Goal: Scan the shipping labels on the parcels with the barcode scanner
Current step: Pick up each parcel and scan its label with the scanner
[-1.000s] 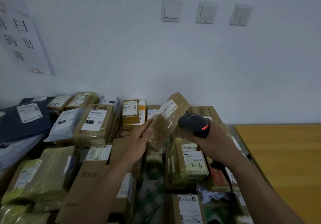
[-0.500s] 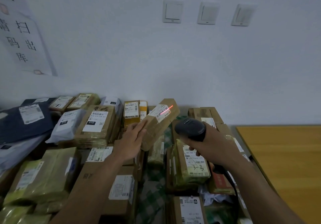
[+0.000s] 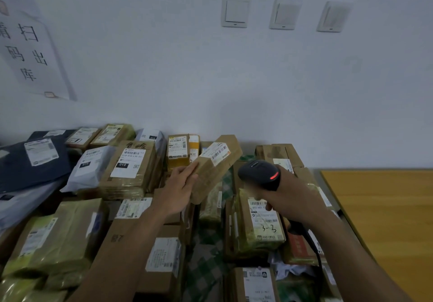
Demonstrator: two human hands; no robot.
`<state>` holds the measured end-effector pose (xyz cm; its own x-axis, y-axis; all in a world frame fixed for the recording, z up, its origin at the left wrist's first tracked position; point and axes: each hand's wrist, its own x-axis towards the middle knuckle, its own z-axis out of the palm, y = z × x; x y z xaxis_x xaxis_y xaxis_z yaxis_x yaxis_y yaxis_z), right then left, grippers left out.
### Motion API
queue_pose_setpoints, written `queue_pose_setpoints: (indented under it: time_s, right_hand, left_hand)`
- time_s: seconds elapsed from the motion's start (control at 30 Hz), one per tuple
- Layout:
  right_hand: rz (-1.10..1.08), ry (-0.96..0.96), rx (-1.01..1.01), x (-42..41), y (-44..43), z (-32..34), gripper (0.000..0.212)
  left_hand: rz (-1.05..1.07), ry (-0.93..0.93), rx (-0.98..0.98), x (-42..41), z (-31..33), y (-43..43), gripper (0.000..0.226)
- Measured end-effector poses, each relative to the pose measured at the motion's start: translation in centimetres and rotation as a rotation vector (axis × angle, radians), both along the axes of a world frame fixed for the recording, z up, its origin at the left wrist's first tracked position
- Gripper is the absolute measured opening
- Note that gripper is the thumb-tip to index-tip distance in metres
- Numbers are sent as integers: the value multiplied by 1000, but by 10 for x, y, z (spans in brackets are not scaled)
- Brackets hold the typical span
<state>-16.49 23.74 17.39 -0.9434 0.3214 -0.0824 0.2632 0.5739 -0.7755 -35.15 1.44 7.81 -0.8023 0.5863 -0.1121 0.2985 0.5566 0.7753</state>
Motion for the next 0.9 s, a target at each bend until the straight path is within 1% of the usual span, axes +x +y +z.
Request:
queue_pose_setpoints:
  time_s: [0.1,0.23,0.3,0.4,0.43,0.5,0.57,0.67,0.73,0.8,0.9]
  right_hand:
    - [-73,38,-49,-4,18,-4,28]
    - [-134,63,-99,-9,39,-11,17]
    - [-131,-12,-95,-13,46,-21,19]
    - [-124,-138,-113,-21,49,-37,37]
    - [-124,-164,-118,-23,49,-41,37]
    - [-104,-201,-103,-27,46,-43,27]
    - [-67,-224,-90,-32,44,-44,24]
    - [-90,-259,-77,-39,47,-53,17]
    - [-92,-268,-85,-43,48,-55,20]
    - [-88,-273,-85,-47,50,-58,24]
    - [-103,-292,-114,-52,52,-65,22]
  left_hand:
    - [55,-103,129,4,4,12,47]
    - [183,-336,241,-3,1,47,44]
    - [207,-405,278,-11,-6,70,45]
    - [210,-521,313,-25,-20,107,54]
    - [208,-551,305,-32,-25,119,55]
    - [218,-629,284,-47,-42,140,56]
    - [225,-691,261,-60,-60,155,58]
    - [234,-688,235,-71,-91,173,58]
    - [256,-660,206,-73,-109,182,57]
    - [275,-574,145,-71,-123,192,56]
    - [318,-425,49,-66,-137,202,62]
